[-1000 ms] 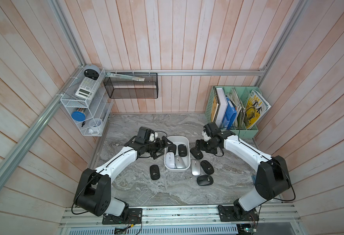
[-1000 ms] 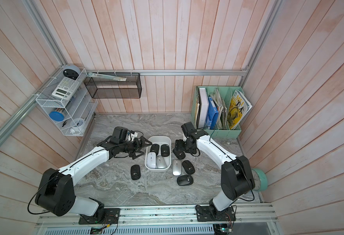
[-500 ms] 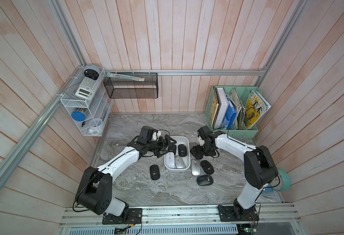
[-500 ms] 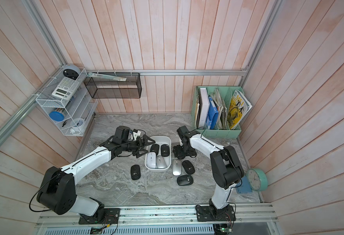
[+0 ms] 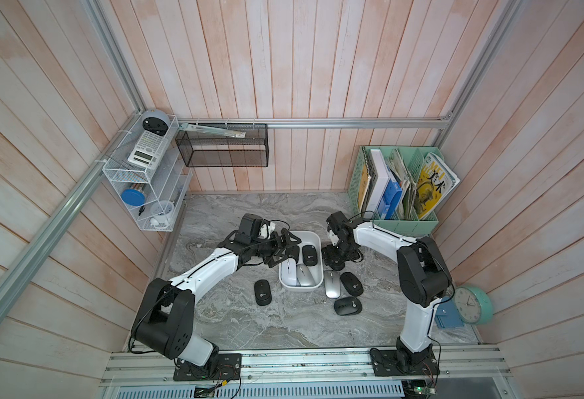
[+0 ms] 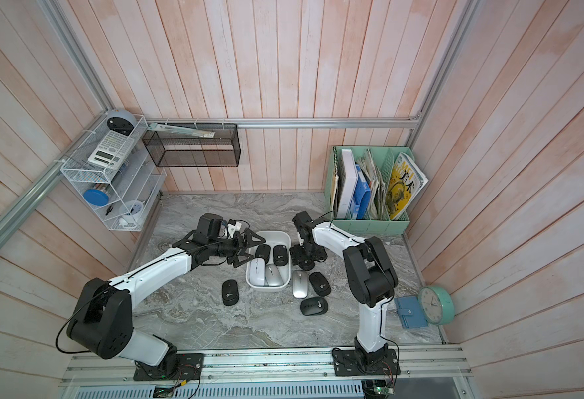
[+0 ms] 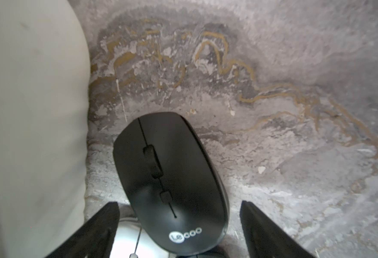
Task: Put the mouse in the storage box
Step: Pick up the mouse from the center of the board.
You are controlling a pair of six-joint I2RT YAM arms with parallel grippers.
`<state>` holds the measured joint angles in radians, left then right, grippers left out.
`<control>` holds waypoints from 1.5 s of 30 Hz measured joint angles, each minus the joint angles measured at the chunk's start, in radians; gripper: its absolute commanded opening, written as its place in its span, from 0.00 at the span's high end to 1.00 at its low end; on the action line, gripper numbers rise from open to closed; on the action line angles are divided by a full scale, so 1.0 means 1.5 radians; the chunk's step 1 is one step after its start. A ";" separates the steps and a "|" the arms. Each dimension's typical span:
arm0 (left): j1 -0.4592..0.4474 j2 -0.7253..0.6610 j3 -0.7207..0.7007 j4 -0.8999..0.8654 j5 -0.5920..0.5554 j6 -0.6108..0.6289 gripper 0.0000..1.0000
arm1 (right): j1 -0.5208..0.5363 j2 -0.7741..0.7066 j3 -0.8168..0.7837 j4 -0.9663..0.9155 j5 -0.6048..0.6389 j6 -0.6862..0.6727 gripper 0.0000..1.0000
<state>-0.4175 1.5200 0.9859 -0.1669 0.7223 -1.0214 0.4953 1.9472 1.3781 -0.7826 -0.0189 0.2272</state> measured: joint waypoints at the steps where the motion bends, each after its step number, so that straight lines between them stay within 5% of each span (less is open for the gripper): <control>1: 0.000 0.000 -0.003 0.006 0.003 -0.003 0.00 | 0.000 0.005 0.003 -0.002 0.000 -0.001 0.14; 20: -0.011 0.009 -0.020 0.042 0.010 -0.028 0.00 | 0.001 0.045 0.027 -0.018 0.011 0.006 0.46; 45: -0.016 0.011 -0.020 0.035 0.004 -0.025 0.00 | 0.003 -0.073 0.004 -0.021 0.023 0.069 0.52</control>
<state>-0.4419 1.5372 0.9562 -0.1150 0.7277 -1.0588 0.5003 1.8381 1.3834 -0.8146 0.0151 0.3305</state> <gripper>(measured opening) 0.997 0.672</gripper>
